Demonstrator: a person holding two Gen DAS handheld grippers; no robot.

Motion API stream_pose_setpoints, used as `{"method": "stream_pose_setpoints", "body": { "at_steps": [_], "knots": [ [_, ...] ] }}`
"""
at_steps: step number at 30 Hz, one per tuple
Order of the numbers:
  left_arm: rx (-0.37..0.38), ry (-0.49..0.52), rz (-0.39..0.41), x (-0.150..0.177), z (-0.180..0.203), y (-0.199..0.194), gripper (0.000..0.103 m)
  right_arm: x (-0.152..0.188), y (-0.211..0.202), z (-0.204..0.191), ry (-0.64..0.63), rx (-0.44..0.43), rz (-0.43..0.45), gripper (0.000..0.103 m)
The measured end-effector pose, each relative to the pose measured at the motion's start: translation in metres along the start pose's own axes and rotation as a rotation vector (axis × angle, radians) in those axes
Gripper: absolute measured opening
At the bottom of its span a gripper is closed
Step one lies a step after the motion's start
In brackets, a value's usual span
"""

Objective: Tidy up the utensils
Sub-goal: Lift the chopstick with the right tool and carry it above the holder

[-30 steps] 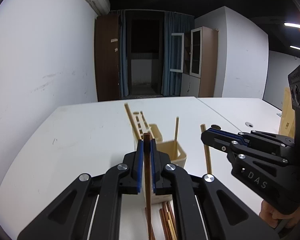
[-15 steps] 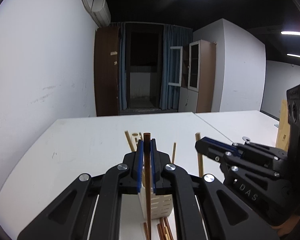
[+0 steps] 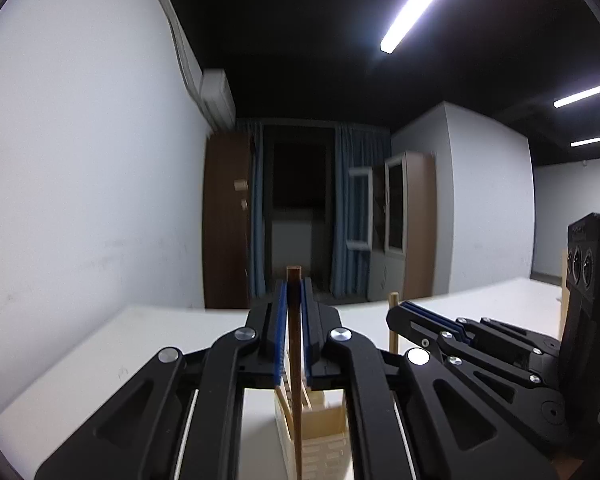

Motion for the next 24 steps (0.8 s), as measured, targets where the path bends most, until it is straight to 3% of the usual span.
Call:
{"method": "stream_pose_setpoints", "body": {
  "at_steps": [11,24],
  "knots": [
    [0.022,-0.078,0.218,-0.030,-0.003,-0.027,0.007,-0.033,-0.031,0.014,0.019,0.015,0.240,0.006],
    [0.006,-0.077,0.246,-0.031,-0.004,-0.020,0.007,-0.048,-0.014,0.035,0.055,0.002,0.356,0.006]
  ]
}}
Point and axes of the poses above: each gripper's, at about its wrist camera, not at the fingertips, and y roughly the way its jaws point, z to its right, x to its underside, the point moved 10 cm from there along y, roughly the way its jaws point, and after that the axes turned 6 degrees about -y, right-handed, at the moved point
